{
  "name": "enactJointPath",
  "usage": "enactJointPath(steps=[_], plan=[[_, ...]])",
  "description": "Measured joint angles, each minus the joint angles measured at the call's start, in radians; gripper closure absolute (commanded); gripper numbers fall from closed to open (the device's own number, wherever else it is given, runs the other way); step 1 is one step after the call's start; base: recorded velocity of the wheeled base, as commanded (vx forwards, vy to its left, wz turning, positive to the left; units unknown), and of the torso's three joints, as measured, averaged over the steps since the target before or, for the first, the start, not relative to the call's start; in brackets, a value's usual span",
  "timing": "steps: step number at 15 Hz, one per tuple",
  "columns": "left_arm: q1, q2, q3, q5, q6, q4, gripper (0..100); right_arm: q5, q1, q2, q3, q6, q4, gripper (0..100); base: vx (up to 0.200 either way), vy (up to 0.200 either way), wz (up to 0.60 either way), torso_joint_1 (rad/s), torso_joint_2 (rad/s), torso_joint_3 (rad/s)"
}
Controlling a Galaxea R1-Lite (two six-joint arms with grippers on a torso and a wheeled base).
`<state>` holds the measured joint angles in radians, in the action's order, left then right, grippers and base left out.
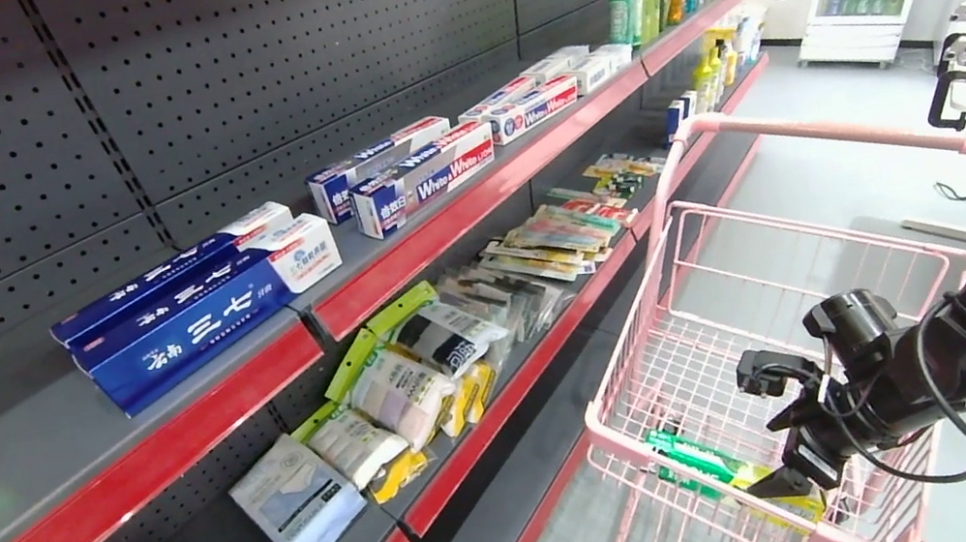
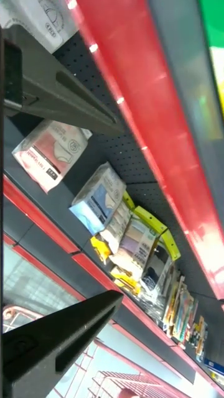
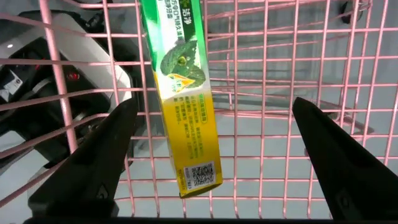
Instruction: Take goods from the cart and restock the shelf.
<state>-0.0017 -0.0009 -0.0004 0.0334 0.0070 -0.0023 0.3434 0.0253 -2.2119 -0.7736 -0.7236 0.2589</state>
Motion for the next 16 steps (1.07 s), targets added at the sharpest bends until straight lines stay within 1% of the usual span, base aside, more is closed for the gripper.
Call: enactJointPath(steps=[2, 4, 10, 16], plan=[[0.0, 0.0, 0.0, 0.0, 0.0, 0.002, 0, 0.0, -0.005, -0.002, -0.004, 0.0, 0.0, 0, 0.0, 0.0, 0.0, -0.144, 0.36, 0.207], [0.0, 0.0, 0.0, 0.0, 0.0, 0.002, 0, 0.0, -0.01, -0.005, -0.006, 0.0, 0.0, 0, 0.0, 0.0, 0.0, -0.049, 0.13, 0.078], [0.0, 0.0, 0.0, 0.0, 0.0, 0.001, 0, 0.001, -0.014, -0.021, 0.0, 0.006, 0.0, 0, 0.0, 0.0, 0.0, -0.004, 0.01, 0.003], [0.0, 0.0, 0.0, 0.0, 0.0, 0.001, 0, 0.0, 0.003, -0.049, -0.008, 0.005, 0.021, 0, 0.0, 0.0, 0.0, 0.0, 0.0, 0.0]])
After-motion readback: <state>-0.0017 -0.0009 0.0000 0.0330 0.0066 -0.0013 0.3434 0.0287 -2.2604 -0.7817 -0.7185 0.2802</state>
